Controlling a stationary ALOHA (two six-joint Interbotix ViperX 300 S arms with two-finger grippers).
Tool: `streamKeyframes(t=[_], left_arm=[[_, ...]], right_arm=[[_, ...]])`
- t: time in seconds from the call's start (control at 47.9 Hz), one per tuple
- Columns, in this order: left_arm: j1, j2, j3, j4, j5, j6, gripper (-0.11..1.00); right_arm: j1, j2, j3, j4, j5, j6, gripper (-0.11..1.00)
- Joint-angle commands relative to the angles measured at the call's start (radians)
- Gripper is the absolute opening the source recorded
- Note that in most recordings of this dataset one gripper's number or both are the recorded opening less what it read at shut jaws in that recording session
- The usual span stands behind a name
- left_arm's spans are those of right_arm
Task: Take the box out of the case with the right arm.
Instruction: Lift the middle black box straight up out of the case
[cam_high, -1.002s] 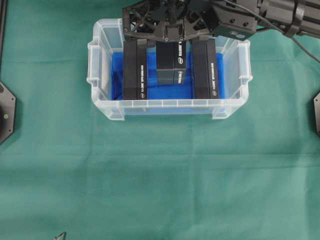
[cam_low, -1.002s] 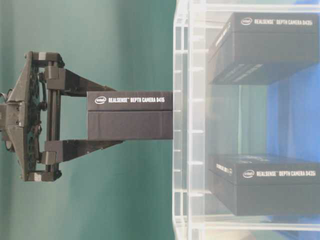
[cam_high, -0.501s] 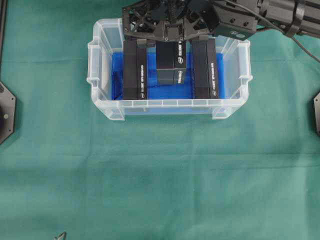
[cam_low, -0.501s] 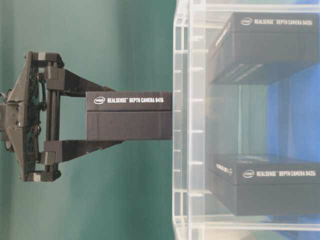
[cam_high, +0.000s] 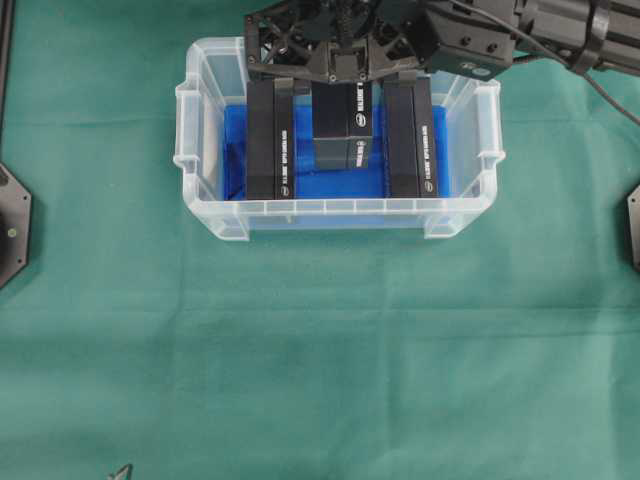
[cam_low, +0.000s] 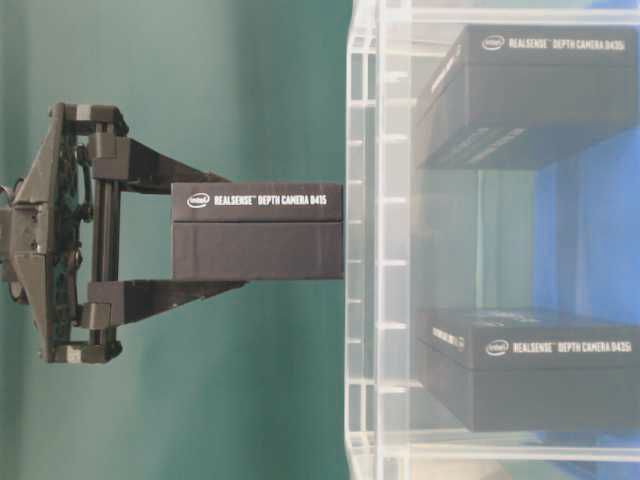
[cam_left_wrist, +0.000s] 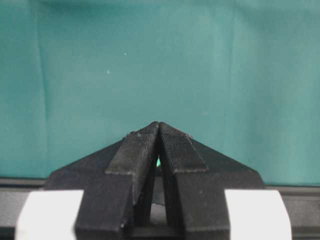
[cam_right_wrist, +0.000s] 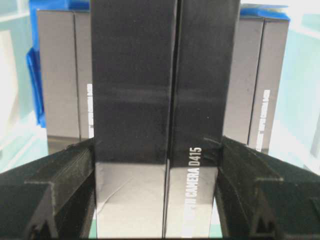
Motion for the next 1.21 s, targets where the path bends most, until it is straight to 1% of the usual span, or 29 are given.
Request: streamKeyframes(t=[0.0,0.918,1.127,1.189], left_arm=[[0.003,0.005,-0.026,0.003,-0.003,0.000,0.00],[0.003,0.003,-0.026,0.003,-0.005,0.000,0.00],[0.003,0.003,-0.026,0.003,-0.003,-0.002,0.00],[0.003,0.003,-0.028,0.003,-0.003,-0.002,0.00]], right_arm=[[-0.002,-0.051,-0.031,-0.005,0.003,-0.002,0.65],[-0.002,-0.051,-0.031,-0.005,0.006,-0.003,0.65],[0.021,-0.061,-0.032,-0.006,0.006,0.006,0.65],[0.034,-0.064,-0.031,-0.005,0.008,0.021,0.65]])
